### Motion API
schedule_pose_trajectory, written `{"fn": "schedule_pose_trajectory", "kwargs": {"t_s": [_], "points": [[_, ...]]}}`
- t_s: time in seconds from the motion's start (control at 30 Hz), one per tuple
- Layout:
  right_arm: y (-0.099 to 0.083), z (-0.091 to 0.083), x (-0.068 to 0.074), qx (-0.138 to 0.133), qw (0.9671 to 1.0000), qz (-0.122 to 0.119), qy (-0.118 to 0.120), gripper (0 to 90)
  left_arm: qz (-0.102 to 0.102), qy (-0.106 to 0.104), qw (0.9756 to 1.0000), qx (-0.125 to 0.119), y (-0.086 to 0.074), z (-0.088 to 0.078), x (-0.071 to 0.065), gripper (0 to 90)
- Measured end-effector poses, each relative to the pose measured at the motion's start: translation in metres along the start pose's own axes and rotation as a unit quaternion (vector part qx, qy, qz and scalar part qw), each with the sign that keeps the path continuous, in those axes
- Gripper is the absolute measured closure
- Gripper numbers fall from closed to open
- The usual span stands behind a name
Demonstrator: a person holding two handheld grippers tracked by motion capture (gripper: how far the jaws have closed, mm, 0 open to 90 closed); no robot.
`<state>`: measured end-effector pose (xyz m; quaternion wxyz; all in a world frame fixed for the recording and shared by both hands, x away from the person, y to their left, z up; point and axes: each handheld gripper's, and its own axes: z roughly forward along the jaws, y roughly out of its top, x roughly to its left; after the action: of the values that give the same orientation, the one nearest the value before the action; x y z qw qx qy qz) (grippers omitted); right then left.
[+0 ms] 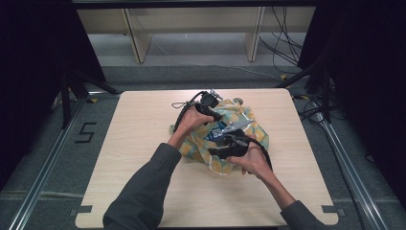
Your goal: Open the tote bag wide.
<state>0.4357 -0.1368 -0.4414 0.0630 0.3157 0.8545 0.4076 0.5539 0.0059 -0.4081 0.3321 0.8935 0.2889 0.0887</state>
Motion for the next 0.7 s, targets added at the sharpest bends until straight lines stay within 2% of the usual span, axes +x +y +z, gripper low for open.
{"fn": "schedule_pose_trajectory", "kwargs": {"t_s": [0.03,0.07,0.1,0.13,0.17,0.2,0.3,0.37,0.4,0.43,0.5,0.6,0.7], "points": [[-0.001,0.004,0.002,0.004,0.9998,-0.01,-0.015,62.3,-0.006,-0.001,1.0,0.001,0.0,0.0,0.001,89.0],[-0.002,0.009,0.003,0.001,0.9992,-0.031,-0.023,77.4,-0.007,0.001,1.0,0.001,0.001,0.0,0.002,89.0],[-0.003,0.009,0.003,0.006,0.9991,-0.037,-0.021,86.2,-0.012,0.003,0.9999,0.003,0.001,-0.001,0.003,89.0],[-0.005,0.011,0.005,-0.002,0.9991,-0.039,-0.015,89.9,-0.021,0.002,0.9998,0.003,0.002,-0.001,0.005,89.0],[-0.006,0.008,0.007,0.009,0.9987,-0.048,-0.011,90.0,-0.024,0.004,0.9997,0.005,0.002,-0.002,0.007,89.0],[-0.007,0.006,0.01,0.008,0.9988,-0.048,-0.001,90.0,-0.026,0.007,0.9996,0.009,0.003,-0.003,0.01,89.0],[-0.02,0.001,0.025,0.022,0.9976,-0.053,0.039,90.0,-0.055,0.017,0.9983,0.012,0.006,-0.001,0.022,89.2],[-0.032,0.0,0.04,0.039,0.9957,-0.057,0.063,90.0,-0.057,0.028,0.9978,0.02,0.008,0.002,0.028,89.2],[-0.036,0.001,0.043,0.041,0.9936,-0.078,0.071,90.0,-0.06,0.032,0.9975,0.019,0.009,0.004,0.03,89.3],[-0.04,0.0,0.049,0.047,0.9932,-0.074,0.077,90.0,-0.069,0.035,0.9968,0.017,0.01,0.005,0.034,89.3],[-0.053,0.001,0.061,0.055,0.9904,-0.081,0.097,90.0,-0.08,0.043,0.9957,0.021,0.01,0.01,0.041,89.4],[-0.063,0.001,0.072,0.076,0.986,-0.097,0.112,90.0,-0.092,0.047,0.9944,0.024,0.007,0.018,0.047,89.4],[-0.06,-0.007,0.071,0.076,0.9869,-0.079,0.119,88.1,-0.086,0.044,0.995,0.027,0.003,0.024,0.046,89.2]]}}
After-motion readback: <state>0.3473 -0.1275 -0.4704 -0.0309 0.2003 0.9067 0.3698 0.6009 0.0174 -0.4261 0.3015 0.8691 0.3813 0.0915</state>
